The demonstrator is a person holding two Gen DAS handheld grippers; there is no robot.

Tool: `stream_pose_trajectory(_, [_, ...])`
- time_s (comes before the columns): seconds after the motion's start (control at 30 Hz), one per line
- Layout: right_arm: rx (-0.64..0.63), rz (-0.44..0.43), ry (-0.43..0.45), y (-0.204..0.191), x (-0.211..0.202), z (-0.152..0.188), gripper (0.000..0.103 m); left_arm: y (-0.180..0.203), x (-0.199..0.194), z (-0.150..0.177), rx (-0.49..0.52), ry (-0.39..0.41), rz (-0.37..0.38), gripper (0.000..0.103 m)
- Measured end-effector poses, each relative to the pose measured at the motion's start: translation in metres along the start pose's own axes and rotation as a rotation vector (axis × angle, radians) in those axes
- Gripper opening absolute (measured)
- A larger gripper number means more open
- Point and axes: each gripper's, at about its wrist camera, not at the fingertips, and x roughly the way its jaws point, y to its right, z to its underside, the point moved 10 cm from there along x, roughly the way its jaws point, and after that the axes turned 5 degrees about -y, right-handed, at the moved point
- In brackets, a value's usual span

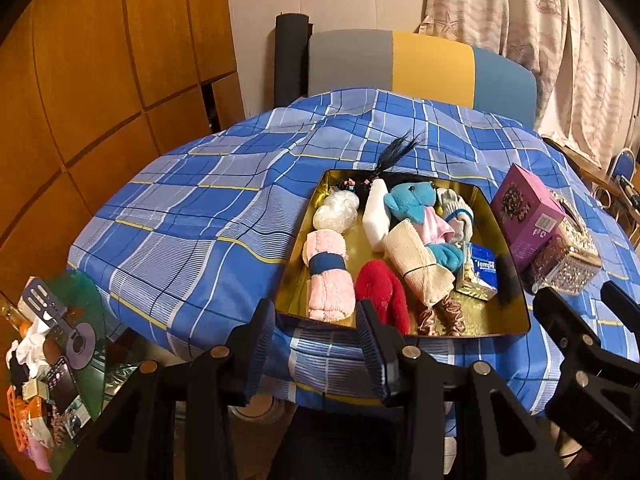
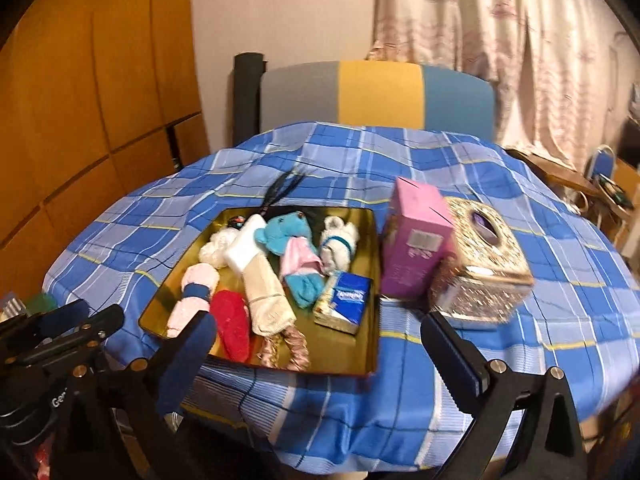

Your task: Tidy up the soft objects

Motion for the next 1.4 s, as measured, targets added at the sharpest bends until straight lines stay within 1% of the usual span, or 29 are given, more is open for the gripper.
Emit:
stream_pose_trajectory(0.13, [0.037, 0.04, -0.013, 0.011, -0.004, 0.008, 0.103, 0.002, -0.008, 0.004, 0.021, 0.016, -0.012, 0.042])
stream_pose_trajectory(0.23, [0.023, 0.077, -0.011, 0.014, -0.007, 0.009, 0.103, 0.003, -0.015, 0.003, 0.029, 0.035, -0.008, 0.042])
stream_pose_trajectory(0.3, [0.011, 0.086, -0.004, 0.013, -0.009, 0.008, 0.103, 0.004, -0.019, 0.002, 0.034, 0.049, -0.008, 0.042])
stream_pose_trajectory(0.5, [-0.001, 0.118, 0.017, 0.015, -0.013, 0.005, 0.103, 0.01, -0.025, 0.004, 0.044, 0.054, 0.034, 0.042])
stream_pose_trajectory(0.67, [0.028, 0.109, 0.014, 0.02, -0.012, 0.004, 0.103, 0.017, -0.029, 0.007, 0.055, 0.058, 0.069, 0.042])
stream_pose_trajectory(0.77, [0.024, 0.104, 0.005, 0.017, -0.011, 0.006, 0.103, 0.02, -0.031, 0.008, 0.065, 0.062, 0.085, 0.042])
stream_pose_trajectory(0.87, [0.012, 0.114, 0.016, 0.015, -0.012, 0.006, 0.103, 0.022, -0.033, 0.009, 0.064, 0.065, 0.108, 0.042])
stream_pose_trajectory(0.97, [0.011, 0.126, 0.02, 0.016, -0.013, 0.005, 0.103, 0.022, -0.033, 0.009, 0.058, 0.061, 0.112, 0.042])
stream_pose_trajectory(1.4, [0.015, 0.118, 0.006, 0.018, -0.012, 0.007, 0.103, 0.023, -0.03, 0.012, 0.053, 0.049, 0.127, 0.042])
